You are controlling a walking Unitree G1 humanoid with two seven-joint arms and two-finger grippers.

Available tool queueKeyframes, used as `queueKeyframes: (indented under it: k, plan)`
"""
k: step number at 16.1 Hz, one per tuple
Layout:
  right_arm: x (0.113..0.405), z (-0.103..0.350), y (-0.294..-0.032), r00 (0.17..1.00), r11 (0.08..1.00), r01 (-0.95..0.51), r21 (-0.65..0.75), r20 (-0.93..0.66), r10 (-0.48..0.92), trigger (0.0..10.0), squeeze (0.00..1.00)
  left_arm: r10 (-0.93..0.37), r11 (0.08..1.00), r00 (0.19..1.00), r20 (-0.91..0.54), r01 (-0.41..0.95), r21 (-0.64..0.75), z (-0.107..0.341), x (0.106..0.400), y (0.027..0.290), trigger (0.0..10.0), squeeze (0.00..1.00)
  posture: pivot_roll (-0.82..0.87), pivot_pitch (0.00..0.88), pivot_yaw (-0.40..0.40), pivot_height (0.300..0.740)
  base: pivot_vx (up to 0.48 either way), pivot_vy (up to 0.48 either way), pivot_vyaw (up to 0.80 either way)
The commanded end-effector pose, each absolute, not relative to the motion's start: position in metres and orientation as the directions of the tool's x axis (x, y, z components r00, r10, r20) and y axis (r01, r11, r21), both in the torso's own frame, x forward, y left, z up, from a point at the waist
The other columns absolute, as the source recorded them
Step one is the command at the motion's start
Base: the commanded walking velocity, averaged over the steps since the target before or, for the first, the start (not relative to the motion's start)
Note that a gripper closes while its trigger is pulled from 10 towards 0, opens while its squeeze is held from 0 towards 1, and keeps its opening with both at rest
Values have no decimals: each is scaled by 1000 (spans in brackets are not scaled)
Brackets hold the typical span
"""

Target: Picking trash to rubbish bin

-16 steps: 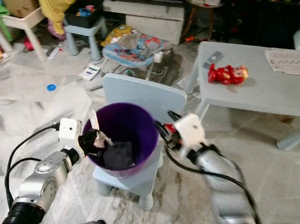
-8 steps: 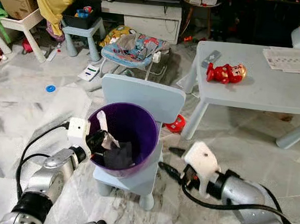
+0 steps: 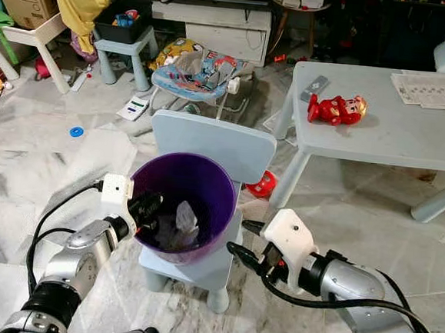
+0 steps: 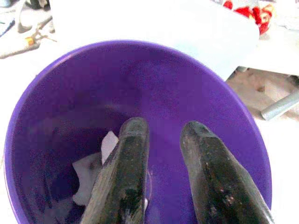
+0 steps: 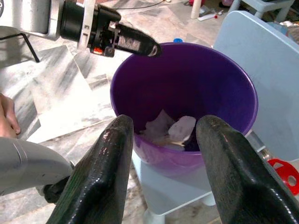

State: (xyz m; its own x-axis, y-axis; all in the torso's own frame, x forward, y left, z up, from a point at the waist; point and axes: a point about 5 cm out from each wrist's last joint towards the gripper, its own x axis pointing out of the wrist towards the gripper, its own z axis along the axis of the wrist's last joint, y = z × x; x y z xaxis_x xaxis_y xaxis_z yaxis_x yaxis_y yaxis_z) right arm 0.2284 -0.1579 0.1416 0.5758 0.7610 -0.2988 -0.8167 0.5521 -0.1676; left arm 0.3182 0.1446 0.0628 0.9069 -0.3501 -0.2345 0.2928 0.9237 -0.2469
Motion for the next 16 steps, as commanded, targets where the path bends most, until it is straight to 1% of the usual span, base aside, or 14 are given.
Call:
queueKeyframes:
  k: [1, 3, 4, 5, 6, 7, 10, 11, 16]
  plan:
    - [228, 144, -155, 573, 545, -819, -179, -291, 766, 10000, 0, -328, 930, 925, -194, 280, -239, 70, 316, 147, 10000, 1000, -86, 141, 8, 740, 0, 0, 0]
    - [234, 142, -154, 614, 584, -789, -192, -269, 742, 10000, 0, -295, 945, 948, -123, 270, -183, 83, 313, 150, 10000, 1000, -69, 131, 6, 740, 0, 0, 0]
    - [244, 142, -154, 680, 646, -733, -214, -233, 695, 10000, 0, -267, 954, 962, -54, 256, -155, 94, 309, 151, 10000, 1000, -55, 127, 4, 740, 0, 0, 0]
    - [248, 143, -154, 705, 672, -709, -215, -216, 675, 10000, 0, -265, 956, 964, -29, 259, -136, 99, 306, 151, 10000, 1000, -52, 126, 4, 740, 0, 0, 0]
    - [260, 145, -150, 759, 733, -652, -197, -156, 633, 10000, 0, -283, 958, 959, 25, 284, -46, 109, 293, 149, 10000, 1000, -38, 118, 6, 740, 0, 0, 0]
    - [266, 147, -149, 789, 764, -614, -200, -123, 602, 10000, 0, -266, 964, 964, 32, 266, -6, 112, 290, 149, 10000, 1000, -29, 113, 7, 740, 0, 0, 0]
    - [281, 159, -155, 894, 876, -440, -197, -4, 448, 10000, 0, -209, 978, 974, 85, 206, 44, 129, 283, 151, 10000, 1000, -12, 97, 5, 740, 0, 0, 0]
    - [287, 166, -163, 939, 928, -325, -180, 58, 340, 10000, 0, -185, 982, 978, 95, 179, 67, 136, 276, 150, 10000, 1000, -9, 93, 2, 740, 0, 0, 0]
    - [294, 170, -186, 983, 982, -130, -141, 112, 146, 10000, 0, -162, 985, 982, 96, 155, 78, 141, 270, 150, 10000, 1000, -8, 76, -1, 740, 0, 0, 0]
